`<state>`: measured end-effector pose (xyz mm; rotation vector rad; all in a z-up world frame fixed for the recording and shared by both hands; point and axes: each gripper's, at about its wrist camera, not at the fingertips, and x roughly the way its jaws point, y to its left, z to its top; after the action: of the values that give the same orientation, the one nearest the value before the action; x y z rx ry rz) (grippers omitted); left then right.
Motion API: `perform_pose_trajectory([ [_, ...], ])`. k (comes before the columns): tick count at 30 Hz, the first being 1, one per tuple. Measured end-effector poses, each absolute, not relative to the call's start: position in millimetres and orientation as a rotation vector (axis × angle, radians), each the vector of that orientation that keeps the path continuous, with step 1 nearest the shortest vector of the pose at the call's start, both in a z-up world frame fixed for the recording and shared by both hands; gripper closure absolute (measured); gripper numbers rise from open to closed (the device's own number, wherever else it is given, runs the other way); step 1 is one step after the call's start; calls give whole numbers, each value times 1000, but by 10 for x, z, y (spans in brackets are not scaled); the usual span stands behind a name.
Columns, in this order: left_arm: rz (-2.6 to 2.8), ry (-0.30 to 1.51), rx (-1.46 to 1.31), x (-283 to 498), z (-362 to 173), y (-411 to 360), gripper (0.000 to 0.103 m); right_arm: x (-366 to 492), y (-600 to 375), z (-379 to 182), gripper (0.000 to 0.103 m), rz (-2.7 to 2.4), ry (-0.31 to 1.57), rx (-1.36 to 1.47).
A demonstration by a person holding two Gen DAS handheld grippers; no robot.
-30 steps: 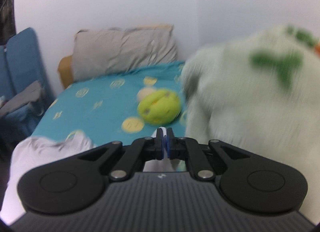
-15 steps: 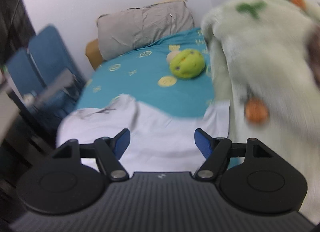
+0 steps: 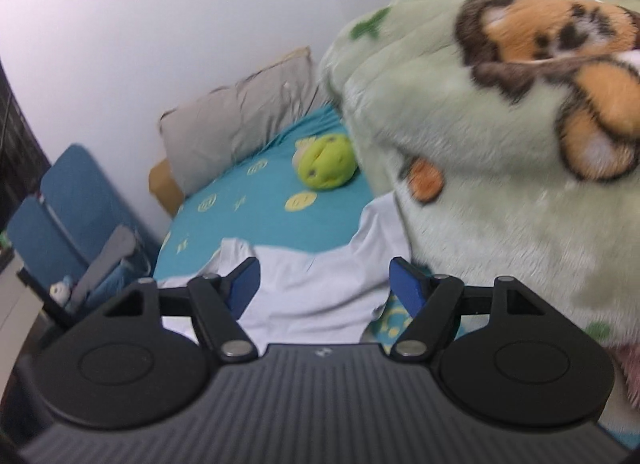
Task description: Fold clothes
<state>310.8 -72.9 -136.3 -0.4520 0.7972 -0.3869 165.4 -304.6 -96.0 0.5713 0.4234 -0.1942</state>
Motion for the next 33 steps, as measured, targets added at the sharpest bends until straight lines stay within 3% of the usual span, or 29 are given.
perform_pose_trajectory([
  [4,-396,843,-503,3498,-1636,-1058,44,1762,-3196,-1066,28,-208,418,614],
  [6,-368,863,-497,3619,-1751,-1157,55,1828,-3269,-1124,28,-211,420,643],
  [7,-372,847,-502,3650,-1777,-1179,56,1867,-3306,-1154,28,-210,425,662],
  [8,-378,839,-506,3684,-1794,-1199,62,1894,-3323,-1177,28,-214,429,668],
  [11,-423,866,-515,3802,-1793,-1241,101,1939,-3365,-1232,28,-221,438,685],
  [16,-510,880,-486,3905,-1505,-1219,102,1935,-3415,-1255,28,-235,441,714],
  [22,-609,1084,-529,4263,-1000,-875,102,1940,-3396,-1234,28,-240,447,702],
  [29,-417,1023,-514,4827,-608,-37,101,2001,-3363,-1267,28,-236,472,690],
  [31,-314,1016,-517,4912,-764,153,96,2016,-3347,-1279,28,-229,481,686],
  [33,-251,1017,-548,4867,-979,306,72,2027,-3326,-1283,28,-225,487,679],
])
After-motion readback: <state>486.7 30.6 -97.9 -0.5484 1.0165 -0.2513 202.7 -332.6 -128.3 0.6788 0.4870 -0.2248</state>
